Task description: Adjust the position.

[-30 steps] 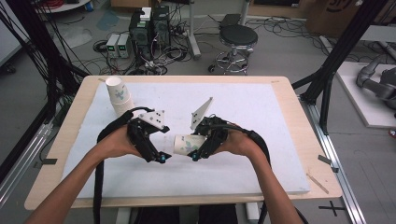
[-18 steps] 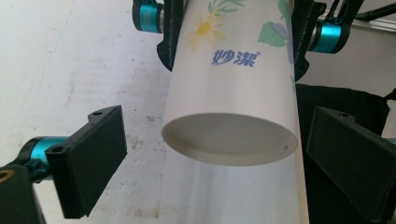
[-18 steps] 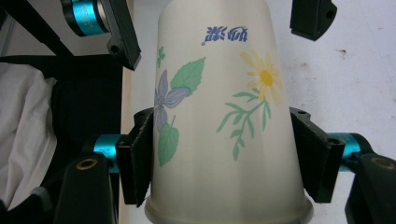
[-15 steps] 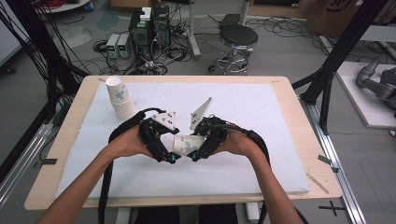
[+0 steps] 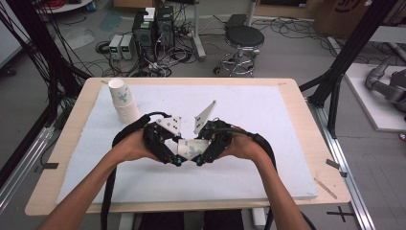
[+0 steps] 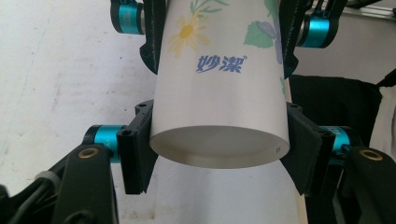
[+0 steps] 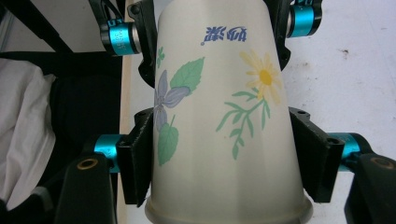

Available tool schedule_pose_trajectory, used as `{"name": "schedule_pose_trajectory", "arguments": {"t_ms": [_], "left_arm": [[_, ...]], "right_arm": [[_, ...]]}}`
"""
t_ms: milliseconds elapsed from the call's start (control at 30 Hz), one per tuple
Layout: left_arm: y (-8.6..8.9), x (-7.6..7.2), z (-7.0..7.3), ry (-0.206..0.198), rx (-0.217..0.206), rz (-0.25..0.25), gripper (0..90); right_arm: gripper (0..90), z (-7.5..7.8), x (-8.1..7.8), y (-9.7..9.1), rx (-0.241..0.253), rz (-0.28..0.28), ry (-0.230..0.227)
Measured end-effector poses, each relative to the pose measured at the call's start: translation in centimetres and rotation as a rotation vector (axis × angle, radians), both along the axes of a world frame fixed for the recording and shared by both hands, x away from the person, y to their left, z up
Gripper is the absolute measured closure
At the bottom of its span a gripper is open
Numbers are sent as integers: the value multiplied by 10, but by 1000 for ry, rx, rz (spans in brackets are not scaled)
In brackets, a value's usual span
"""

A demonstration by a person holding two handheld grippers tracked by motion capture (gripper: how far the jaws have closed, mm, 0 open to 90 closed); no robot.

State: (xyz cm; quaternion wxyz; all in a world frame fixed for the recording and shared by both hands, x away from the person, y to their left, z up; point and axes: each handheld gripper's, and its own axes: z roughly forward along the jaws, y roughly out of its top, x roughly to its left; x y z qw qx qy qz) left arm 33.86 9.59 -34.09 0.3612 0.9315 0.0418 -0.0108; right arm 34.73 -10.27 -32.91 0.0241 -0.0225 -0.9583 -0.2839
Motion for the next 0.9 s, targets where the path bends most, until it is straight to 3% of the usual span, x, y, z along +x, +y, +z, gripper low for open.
{"name": "schedule_pose_trajectory", "arguments": {"t_ms": [200,300,333,633,700,733,767,833,900], "left_arm": [[0,1,0,-9,8,-4,362],[1,0,1,-12,11,5,363],[1,1,1,-11,15,10,364],[4,1,1,-15,15,18,365],[8,1,4,-13,0,30,365],[10,1,5,-12,-13,32,365],[12,-1,5,-7,-57,40,365],[18,-3,4,2,-109,41,365],[22,-5,1,2,-129,55,365]], "right_arm": [[321,-1,0,1,-4,7,-7],[271,-1,1,0,7,0,3],[121,-2,1,-1,31,-11,10],[120,0,2,-5,90,-29,10],[120,0,2,-8,115,-27,6],[121,0,1,-14,158,-27,23],[121,0,1,-14,158,-27,23],[121,1,1,-25,245,-36,31],[121,1,1,-28,262,-41,32]]}}
